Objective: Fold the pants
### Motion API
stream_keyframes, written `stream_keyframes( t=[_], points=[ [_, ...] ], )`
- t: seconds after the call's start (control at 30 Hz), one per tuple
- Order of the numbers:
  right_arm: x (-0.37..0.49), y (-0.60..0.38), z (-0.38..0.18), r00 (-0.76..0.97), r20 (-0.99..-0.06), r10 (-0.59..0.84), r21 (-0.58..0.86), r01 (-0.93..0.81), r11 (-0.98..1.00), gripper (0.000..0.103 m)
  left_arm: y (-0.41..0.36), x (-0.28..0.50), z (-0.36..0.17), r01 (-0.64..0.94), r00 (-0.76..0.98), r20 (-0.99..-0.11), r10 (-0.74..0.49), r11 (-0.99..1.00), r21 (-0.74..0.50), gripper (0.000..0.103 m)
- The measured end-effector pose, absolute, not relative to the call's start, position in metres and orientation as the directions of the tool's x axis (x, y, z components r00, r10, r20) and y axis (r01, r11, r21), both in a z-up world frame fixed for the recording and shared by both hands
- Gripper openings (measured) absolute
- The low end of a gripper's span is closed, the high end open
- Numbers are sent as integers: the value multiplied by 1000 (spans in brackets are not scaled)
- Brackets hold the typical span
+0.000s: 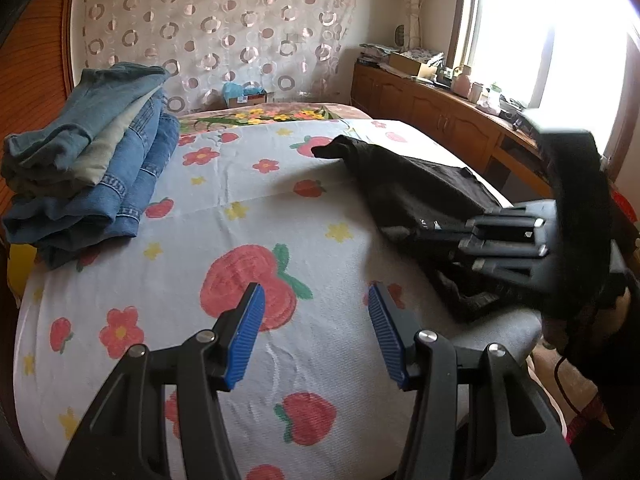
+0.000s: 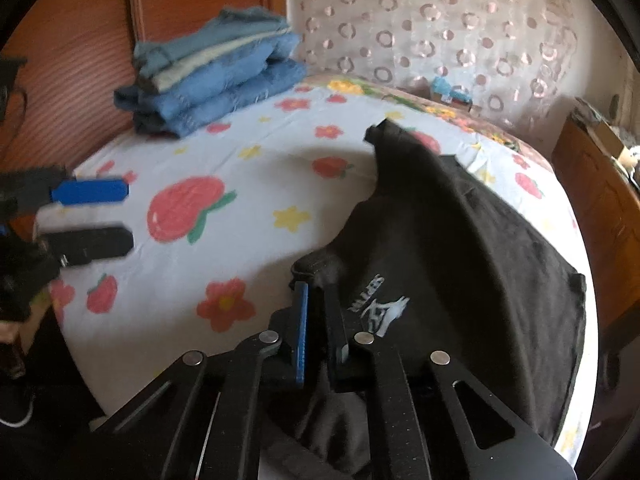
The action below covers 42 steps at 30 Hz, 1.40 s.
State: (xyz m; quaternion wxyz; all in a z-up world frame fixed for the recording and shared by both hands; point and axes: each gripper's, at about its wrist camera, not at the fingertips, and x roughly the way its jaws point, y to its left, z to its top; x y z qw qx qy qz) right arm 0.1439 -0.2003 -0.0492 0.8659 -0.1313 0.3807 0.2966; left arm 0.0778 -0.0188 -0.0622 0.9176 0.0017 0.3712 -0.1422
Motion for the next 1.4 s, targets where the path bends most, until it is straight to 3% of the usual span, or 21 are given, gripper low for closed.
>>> stream_keyframes(
  t=[0.43, 1.0, 1.4],
  points=[
    [159, -245, -6, 615, -662, 428, 26, -552, 834, 4, -40, 87, -59, 304, 673, -685, -277, 949, -85, 53],
    [189, -277, 10, 652, -657, 379, -20, -518, 855, 4, -73, 106, -60, 351, 653, -693, -306, 933, -82, 53],
    [228, -314, 8, 691, -675, 259, -101, -434, 895, 4, -95, 115, -74, 376, 616, -726, -306, 924, -69, 53]
  ],
)
